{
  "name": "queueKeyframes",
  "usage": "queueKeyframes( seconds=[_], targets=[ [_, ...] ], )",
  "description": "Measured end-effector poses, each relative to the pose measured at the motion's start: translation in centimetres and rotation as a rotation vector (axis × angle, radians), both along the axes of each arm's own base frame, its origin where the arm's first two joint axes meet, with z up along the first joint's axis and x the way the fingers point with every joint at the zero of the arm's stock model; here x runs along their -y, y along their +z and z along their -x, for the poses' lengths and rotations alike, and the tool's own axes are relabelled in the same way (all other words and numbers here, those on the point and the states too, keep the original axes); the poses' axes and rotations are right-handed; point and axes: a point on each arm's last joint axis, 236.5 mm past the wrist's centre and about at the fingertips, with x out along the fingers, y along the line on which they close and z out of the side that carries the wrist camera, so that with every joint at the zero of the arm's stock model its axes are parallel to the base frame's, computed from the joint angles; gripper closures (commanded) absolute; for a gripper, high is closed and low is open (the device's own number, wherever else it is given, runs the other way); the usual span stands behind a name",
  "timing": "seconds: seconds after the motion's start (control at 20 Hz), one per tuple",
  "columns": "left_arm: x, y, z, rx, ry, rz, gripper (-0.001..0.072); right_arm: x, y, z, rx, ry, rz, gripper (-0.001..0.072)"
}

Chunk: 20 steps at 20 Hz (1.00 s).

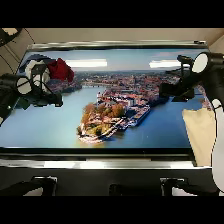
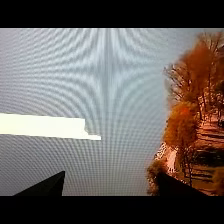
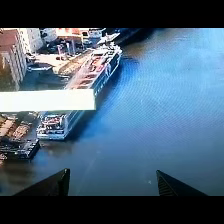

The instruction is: Fold the shirts.

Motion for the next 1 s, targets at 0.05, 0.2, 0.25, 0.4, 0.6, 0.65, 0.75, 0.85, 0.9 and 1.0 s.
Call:
queueKeyframes(
  seconds=[0.05, 0.2, 0.25, 0.4, 0.6, 0.65, 0.75, 0.85, 0.9, 1.0],
  targets=[
    [0.0, 0.0, 0.0, 0.0, 0.0, 0.0, 0.0001, 0.0, 0.0, 0.0, 0.0, 0.0, 0.0, 0.006],
    [0.0, 0.0, 0.0, 0.0, 0.0, 0.0, 0.0001, 0.0, 0.0, 0.0, 0.001, 0.0, 0.0, 0.0061],
    [0.0, 0.0, 0.0, 0.0, 0.0, 0.0, 0.0001, 0.0, 0.0, 0.0, 0.0, 0.0, 0.0, 0.0061],
    [0.0, 0.0, 0.0, 0.0, 0.0, 0.0, 0.0001, 0.0, 0.0, 0.0, 0.001, 0.0, 0.0, 0.0061],
    [0.0, 0.0, 0.0, 0.0, 0.0, 0.0, 0.0001, 0.0, 0.0, 0.0, 0.001, 0.0, 0.0, 0.006],
    [0.0, 0.0, 0.0, 0.0, 0.0, 0.0, 0.0001, 0.0, 0.0, 0.0, 0.0, 0.0, 0.0, 0.006],
    [0.0, 0.0, 0.0, 0.0, 0.0, 0.0, 0.0001, 0.0, 0.0, 0.0, 0.002, 0.0, 0.0, 0.006],
    [0.0, 0.0, -0.2, 0.007, 0.001, 0.002, 0.0001, 0.0, 0.1, -0.6, 0.024, -0.002, -0.001, 0.006],
    [0.1, 0.1, -0.5, 0.021, 0.001, 0.005, 0.0001, 0.0, 0.3, -1.0, 0.044, -0.004, -0.002, 0.0061],
    [0.4, 0.5, -1.7, 0.071, 0.001, 0.016, 0.0001, -0.1, 0.6, -2.0, 0.089, -0.008, -0.005, 0.006]
  ],
)
